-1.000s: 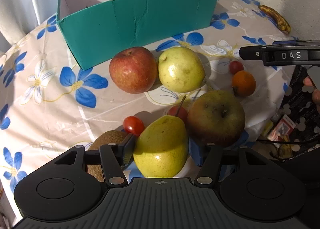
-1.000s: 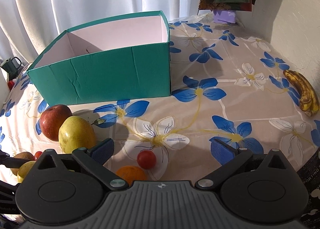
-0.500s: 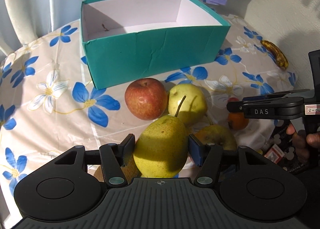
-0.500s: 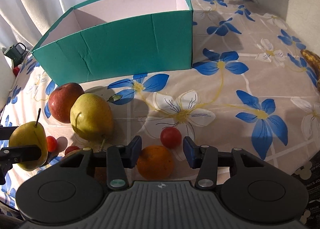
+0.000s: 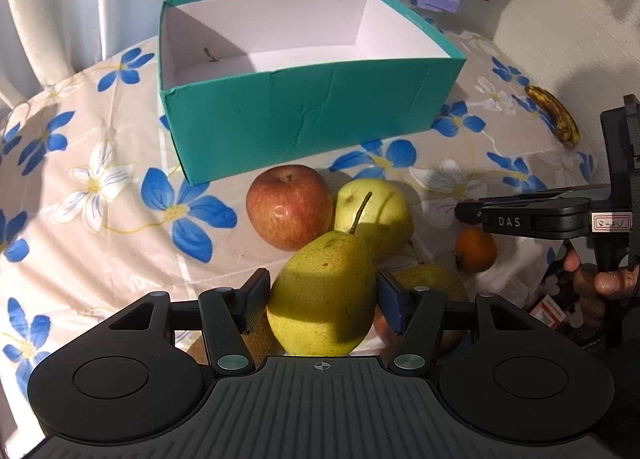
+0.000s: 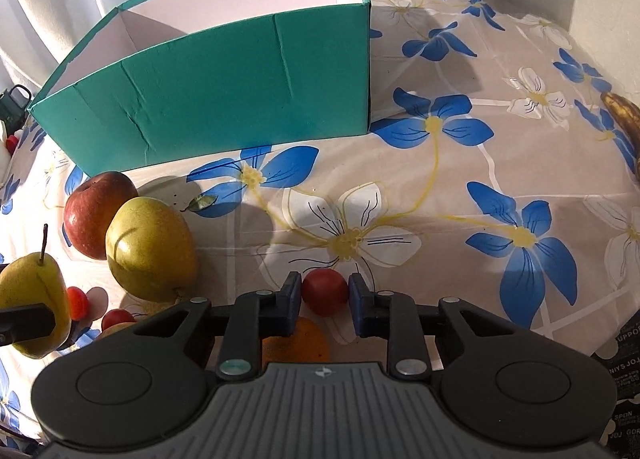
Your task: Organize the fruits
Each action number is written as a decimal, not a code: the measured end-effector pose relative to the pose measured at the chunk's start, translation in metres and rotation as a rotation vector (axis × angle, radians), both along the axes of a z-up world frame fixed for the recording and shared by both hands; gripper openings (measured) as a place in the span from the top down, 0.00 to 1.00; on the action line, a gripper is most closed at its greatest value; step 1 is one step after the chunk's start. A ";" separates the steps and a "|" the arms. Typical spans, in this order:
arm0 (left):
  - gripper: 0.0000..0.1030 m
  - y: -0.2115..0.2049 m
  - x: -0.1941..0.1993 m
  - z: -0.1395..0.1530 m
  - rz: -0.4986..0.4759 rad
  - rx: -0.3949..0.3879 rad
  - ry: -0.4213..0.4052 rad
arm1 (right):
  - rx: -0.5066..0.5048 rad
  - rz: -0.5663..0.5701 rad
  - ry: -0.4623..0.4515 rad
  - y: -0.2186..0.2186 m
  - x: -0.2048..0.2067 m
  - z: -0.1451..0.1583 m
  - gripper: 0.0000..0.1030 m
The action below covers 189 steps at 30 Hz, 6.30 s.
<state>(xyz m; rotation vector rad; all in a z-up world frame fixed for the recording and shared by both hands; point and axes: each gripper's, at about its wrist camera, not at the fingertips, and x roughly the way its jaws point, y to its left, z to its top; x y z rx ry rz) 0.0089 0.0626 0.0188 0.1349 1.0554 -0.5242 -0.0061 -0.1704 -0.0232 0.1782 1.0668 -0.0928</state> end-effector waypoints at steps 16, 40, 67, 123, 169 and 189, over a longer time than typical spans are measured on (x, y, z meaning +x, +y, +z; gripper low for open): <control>0.40 -0.029 0.068 0.073 0.172 0.047 -0.276 | -0.037 -0.017 -0.226 0.007 -0.003 0.047 0.76; 0.40 -0.070 0.150 0.001 0.284 0.175 -0.175 | -0.108 -0.076 -0.352 -0.003 -0.004 0.072 0.76; 0.03 -0.037 0.113 0.036 0.427 0.139 -0.288 | -0.187 -0.022 -0.480 0.005 0.021 0.092 0.76; 0.01 0.066 0.018 -0.005 0.613 0.174 -0.091 | -0.182 0.057 -0.379 0.008 0.104 0.048 0.43; 0.00 0.035 -0.015 -0.047 0.140 0.240 -0.056 | 0.017 0.046 -0.546 0.026 -0.037 0.085 0.00; 0.00 0.037 0.002 -0.064 0.111 0.217 0.001 | -0.079 0.016 -0.475 0.047 -0.041 0.084 0.00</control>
